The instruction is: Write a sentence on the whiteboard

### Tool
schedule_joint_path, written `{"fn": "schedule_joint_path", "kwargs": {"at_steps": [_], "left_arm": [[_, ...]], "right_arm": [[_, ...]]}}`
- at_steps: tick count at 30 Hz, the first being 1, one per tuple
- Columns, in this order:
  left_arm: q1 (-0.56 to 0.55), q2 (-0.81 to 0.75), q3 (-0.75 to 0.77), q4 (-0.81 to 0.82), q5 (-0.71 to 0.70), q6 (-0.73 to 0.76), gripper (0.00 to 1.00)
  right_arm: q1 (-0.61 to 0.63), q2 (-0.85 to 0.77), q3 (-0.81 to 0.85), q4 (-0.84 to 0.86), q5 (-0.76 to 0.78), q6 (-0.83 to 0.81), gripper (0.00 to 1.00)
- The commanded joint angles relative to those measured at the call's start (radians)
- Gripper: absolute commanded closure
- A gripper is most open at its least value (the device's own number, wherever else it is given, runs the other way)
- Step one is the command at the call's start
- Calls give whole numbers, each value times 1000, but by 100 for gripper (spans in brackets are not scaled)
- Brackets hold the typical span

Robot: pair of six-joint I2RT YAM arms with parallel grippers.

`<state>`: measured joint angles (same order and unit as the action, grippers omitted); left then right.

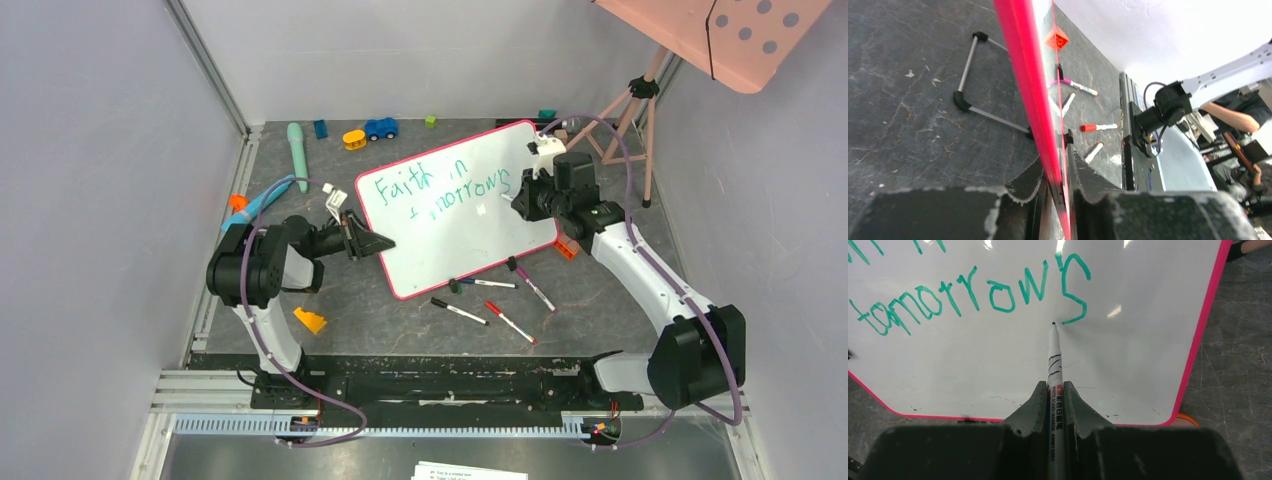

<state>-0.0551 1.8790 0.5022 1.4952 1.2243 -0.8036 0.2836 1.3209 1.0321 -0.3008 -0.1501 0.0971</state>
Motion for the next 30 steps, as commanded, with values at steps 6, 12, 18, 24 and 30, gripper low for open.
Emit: {"fn": "schedule_joint_path", "kwargs": {"at_steps": [6, 12, 18, 24, 30], "left_arm": [[-20, 6, -4, 62, 76, 82, 73], [-22, -10, -7, 62, 80, 81, 65], [-24, -19, -10, 62, 85, 83, 60], [-30, -16, -20, 62, 70, 93, 81], [-32, -27, -29, 62, 67, 101, 98]], "right_arm": [[-3, -82, 23, 41, -54, 7, 100], [7, -114, -49, 73, -96, 44, 100], [91, -135, -110, 128, -63, 76, 100], [265, -117, -127, 174, 59, 91, 100], [383, -99, -156, 210, 176, 101, 100]]}}
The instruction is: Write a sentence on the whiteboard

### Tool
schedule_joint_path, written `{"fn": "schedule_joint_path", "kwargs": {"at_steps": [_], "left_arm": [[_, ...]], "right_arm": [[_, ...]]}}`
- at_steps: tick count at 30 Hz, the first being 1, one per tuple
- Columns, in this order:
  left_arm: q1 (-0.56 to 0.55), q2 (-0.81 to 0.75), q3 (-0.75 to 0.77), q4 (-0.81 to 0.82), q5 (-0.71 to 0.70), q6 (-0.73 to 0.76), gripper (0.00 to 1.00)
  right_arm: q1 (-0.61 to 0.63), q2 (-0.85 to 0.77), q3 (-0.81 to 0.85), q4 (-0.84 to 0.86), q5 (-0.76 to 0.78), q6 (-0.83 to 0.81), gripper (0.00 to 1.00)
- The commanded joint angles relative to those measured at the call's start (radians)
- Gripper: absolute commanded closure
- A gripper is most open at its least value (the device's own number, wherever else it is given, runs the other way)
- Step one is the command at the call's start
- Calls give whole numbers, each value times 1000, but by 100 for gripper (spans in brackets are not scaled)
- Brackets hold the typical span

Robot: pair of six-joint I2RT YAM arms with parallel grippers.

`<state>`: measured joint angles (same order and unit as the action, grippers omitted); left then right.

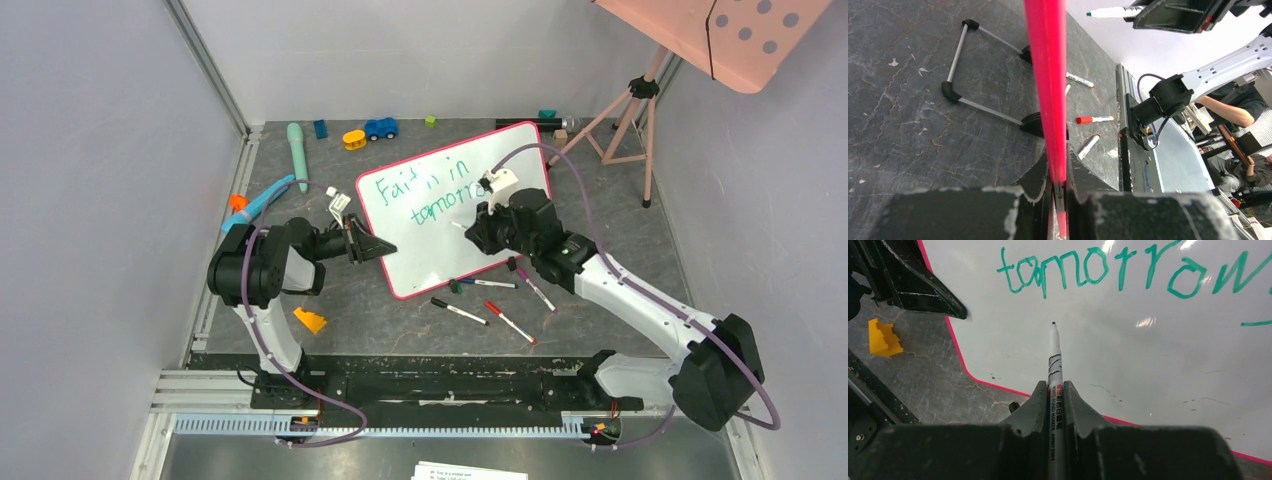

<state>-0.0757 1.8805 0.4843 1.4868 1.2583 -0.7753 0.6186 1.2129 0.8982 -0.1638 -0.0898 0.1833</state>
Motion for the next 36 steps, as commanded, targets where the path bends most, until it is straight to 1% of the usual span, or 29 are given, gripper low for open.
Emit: {"fn": "schedule_joint_path", "kwargs": {"at_steps": [1, 3, 4, 9, 14, 20, 24, 36], "left_arm": [[-14, -30, -13, 70, 33, 73, 98], [-14, -31, -12, 70, 34, 71, 98], [-13, -31, -11, 70, 33, 72, 97], [-13, -27, -9, 70, 33, 70, 97], [-15, -27, -7, 70, 37, 70, 96], [-15, -23, -3, 70, 42, 67, 97], [-15, -24, -1, 70, 45, 66, 95], [-18, -20, 2, 70, 48, 65, 95]], "right_arm": [[62, 10, -25, 76, 131, 15, 100], [90, 10, -25, 75, 158, 17, 100], [137, 0, -30, 75, 199, 30, 100], [201, 11, -28, 60, 265, 68, 100], [257, 45, -5, 49, 324, 66, 100], [268, 79, 16, 20, 378, 62, 100], [271, 95, 25, 21, 391, 60, 100], [272, 127, 51, 35, 401, 57, 100]]}}
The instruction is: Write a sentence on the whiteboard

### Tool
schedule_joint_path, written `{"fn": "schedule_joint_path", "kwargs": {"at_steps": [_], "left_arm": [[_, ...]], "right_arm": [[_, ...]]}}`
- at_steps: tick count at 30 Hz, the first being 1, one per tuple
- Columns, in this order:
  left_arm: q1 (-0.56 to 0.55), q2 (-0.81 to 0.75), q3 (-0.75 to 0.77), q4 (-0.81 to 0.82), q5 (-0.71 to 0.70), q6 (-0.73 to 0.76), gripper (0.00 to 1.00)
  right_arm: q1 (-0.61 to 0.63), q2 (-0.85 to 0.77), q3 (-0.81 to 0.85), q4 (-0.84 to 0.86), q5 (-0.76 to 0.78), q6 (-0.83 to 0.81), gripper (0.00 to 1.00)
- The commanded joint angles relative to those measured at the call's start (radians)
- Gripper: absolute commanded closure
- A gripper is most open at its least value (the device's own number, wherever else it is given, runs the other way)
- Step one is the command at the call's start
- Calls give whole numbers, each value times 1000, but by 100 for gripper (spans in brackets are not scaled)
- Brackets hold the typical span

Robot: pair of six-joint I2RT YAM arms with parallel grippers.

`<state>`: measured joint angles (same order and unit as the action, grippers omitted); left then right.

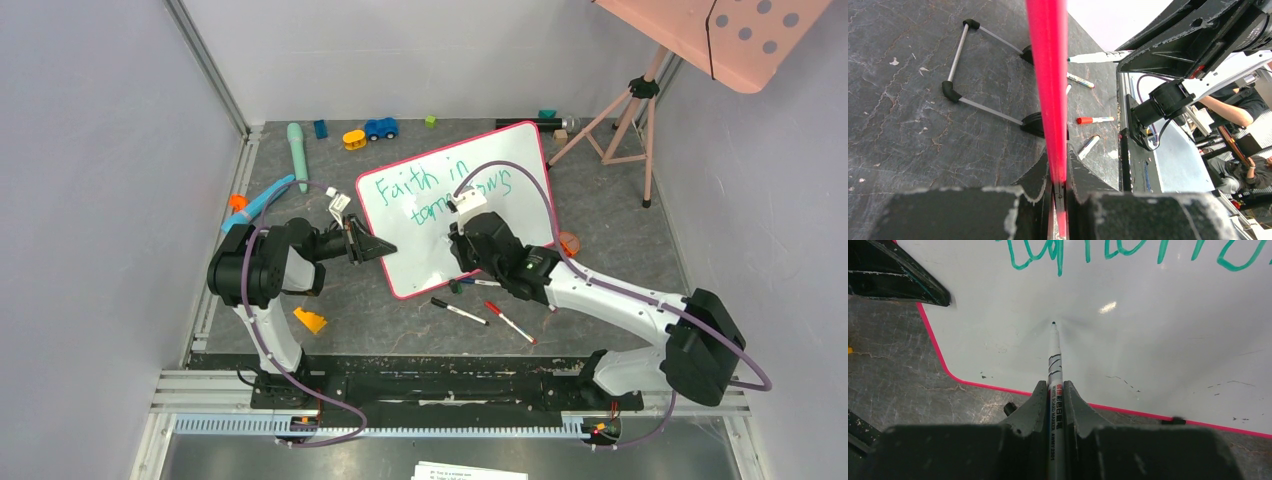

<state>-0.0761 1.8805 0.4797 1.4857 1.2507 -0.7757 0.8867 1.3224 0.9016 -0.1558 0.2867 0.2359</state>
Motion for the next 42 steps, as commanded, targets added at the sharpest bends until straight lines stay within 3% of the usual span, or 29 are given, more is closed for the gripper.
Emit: {"fn": "schedule_joint_path", "kwargs": {"at_steps": [1, 42], "left_arm": [[-17, -20, 7, 71, 55, 65, 95], [-18, -20, 6, 71, 55, 65, 98]], "right_arm": [[5, 18, 51, 27, 25, 5, 100], [5, 95, 107, 13, 53, -10, 100]]}}
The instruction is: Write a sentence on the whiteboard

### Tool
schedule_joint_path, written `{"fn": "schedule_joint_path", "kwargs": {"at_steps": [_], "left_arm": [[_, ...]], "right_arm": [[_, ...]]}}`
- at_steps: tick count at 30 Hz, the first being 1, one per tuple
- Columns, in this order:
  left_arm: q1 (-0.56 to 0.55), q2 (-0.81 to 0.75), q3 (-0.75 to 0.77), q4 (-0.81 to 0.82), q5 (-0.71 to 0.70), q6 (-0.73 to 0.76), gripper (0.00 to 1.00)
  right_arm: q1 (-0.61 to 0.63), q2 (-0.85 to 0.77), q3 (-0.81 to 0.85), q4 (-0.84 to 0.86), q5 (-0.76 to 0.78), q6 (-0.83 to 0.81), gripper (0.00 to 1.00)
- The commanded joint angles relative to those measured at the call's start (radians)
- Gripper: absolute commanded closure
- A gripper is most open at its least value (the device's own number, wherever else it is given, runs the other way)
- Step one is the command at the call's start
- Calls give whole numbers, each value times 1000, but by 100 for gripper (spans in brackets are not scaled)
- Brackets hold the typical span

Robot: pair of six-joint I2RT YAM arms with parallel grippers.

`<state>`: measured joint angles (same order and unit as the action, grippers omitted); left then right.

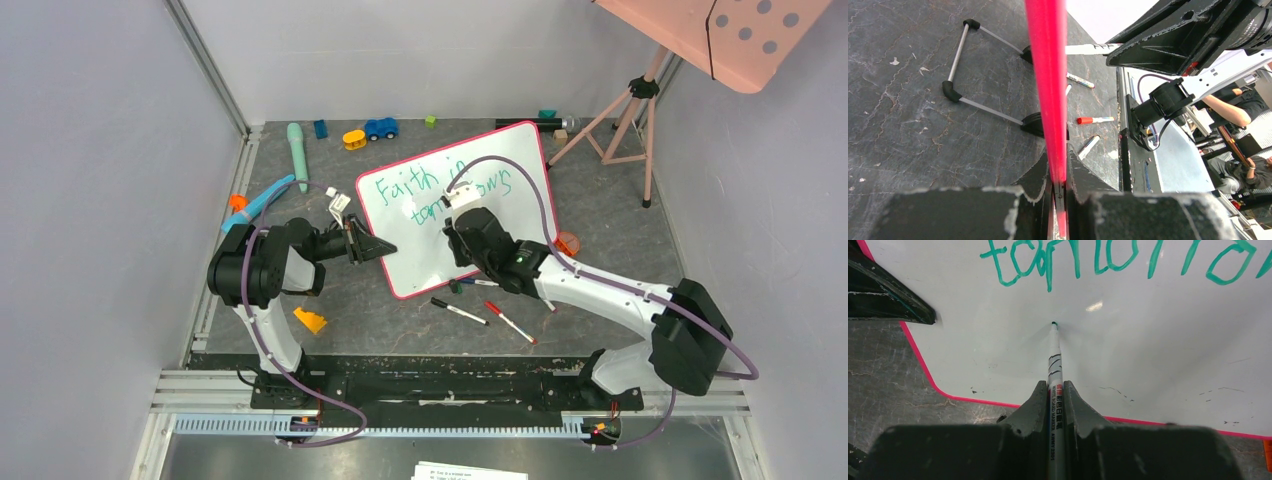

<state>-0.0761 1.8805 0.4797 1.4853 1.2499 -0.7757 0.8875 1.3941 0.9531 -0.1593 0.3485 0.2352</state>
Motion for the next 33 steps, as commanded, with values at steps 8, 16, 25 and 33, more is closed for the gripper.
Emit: {"fn": "schedule_joint_path", "kwargs": {"at_steps": [8, 16, 25, 33], "left_arm": [[-17, -22, 5, 73, 58, 67, 98], [-17, -21, 6, 73, 58, 65, 98], [-19, -21, 6, 72, 58, 64, 98], [-18, -21, 7, 72, 57, 66, 98]], "right_arm": [[4, 38, 55, 1, -59, -13, 100], [4, 22, 21, -18, -73, -12, 100], [4, 4, 10, -57, -25, -22, 100], [3, 4, 30, -75, 33, -36, 100]]}}
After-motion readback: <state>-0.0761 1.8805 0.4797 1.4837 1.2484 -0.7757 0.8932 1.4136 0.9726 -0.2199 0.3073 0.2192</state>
